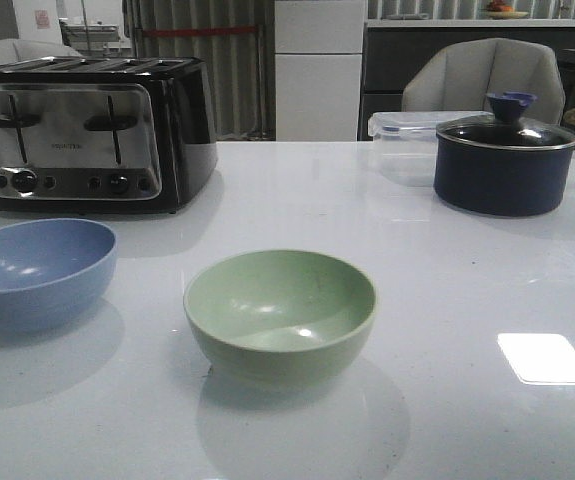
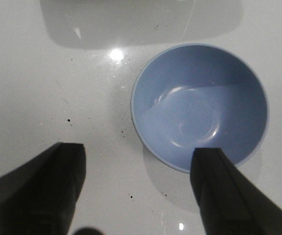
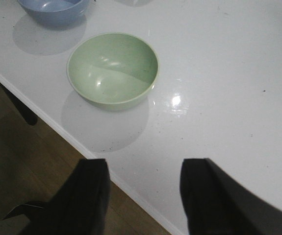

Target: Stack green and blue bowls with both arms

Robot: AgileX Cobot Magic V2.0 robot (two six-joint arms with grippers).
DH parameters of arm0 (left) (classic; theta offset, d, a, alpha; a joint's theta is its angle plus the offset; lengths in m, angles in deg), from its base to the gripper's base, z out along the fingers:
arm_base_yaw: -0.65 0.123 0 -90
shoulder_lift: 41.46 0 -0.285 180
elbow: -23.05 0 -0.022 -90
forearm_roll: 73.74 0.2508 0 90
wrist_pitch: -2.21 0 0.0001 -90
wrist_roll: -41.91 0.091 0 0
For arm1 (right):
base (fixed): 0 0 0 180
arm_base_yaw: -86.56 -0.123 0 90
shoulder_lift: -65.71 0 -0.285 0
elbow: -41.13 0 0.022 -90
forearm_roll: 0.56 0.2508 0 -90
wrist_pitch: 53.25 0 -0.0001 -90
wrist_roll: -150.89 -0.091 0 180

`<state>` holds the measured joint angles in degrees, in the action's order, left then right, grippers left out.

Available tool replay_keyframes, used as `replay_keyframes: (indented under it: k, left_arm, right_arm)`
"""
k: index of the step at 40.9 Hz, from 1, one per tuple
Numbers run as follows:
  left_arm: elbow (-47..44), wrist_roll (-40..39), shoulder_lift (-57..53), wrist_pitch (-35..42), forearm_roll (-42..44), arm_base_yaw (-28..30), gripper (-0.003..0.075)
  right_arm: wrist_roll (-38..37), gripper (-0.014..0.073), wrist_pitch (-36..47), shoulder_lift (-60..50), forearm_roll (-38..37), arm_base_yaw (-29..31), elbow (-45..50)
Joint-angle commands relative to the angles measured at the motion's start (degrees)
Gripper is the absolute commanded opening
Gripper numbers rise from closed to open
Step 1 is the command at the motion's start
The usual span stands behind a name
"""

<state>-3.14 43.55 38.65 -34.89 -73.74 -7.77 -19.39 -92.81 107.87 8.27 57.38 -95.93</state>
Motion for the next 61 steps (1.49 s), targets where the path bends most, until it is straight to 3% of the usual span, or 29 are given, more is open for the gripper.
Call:
replay_keyframes:
  k: [1,16,30,49,61]
  left_arm:
    - [5.1,0.0,3.8,0.8,0.0,-0.4,0.0510]
    - [15.1,0.0,21.7,-1.6,0.3,-0.4,0.0514]
    - [17.5,0.0,28.2,-1.8,0.0,-0.4,0.0503]
    - [17.5,0.0,29.1,-3.1,0.0,-0.4,0.0104]
    - [21.9,0.2,24.6,-13.1,-0.8,-1.4,0.0098]
  right_arm:
    - [0.6,0.0451,3.7,-0.1,0.2,0.0,-1.5]
    - [0.6,0.0451,3.7,-0.1,0.2,0.0,-1.5]
    - [0.6,0.0451,3.7,-0.1,0.2,0.0,-1.5]
    - [0.6,0.0451,3.7,-0.1,0.2,0.0,-1.5]
    - [0.6,0.0451,3.7,-0.1,0.2,0.0,-1.5]
